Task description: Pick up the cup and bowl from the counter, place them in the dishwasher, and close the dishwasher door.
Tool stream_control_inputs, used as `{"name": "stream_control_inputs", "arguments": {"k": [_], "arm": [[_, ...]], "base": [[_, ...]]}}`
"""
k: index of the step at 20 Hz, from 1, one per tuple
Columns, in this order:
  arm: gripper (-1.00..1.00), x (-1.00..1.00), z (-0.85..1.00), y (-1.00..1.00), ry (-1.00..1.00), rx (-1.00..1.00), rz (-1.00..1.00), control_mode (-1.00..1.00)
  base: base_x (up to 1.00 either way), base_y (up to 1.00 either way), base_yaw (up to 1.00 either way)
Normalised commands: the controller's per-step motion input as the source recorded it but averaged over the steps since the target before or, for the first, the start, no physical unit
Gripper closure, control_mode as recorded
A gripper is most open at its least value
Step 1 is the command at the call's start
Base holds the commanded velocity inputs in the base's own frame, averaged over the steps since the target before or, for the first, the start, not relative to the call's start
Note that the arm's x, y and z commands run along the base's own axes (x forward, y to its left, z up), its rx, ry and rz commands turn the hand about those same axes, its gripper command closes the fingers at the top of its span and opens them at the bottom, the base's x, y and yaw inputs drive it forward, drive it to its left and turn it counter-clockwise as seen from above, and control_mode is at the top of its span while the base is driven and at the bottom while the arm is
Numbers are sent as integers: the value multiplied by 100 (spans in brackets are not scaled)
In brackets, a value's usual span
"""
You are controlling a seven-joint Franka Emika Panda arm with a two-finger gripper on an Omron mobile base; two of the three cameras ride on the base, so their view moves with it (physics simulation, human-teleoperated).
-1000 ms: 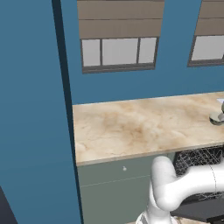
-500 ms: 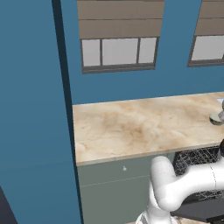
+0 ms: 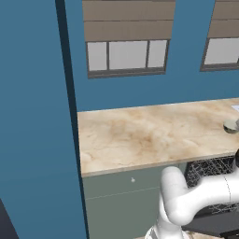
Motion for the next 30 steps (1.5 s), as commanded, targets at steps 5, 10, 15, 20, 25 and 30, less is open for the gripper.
{"name": "stream_control_inputs", "arguments": {"k": [5, 10, 15, 20, 25, 30], "arm": [[100, -38, 7, 0, -9, 0, 0, -100], [100, -35, 11, 0, -9, 0, 0, -100], [100, -24, 2, 15, -2, 0, -6, -100], [100, -28, 0, 29, 0, 0, -20, -100], [100, -35, 0, 28, -6, 3, -26, -100], [100, -40, -1, 27, -21, 4, -22, -100]], "base": [[0, 0, 0], [0, 0, 0], [0, 0, 0], [0, 0, 0], [0, 0, 0], [0, 0, 0]]}}
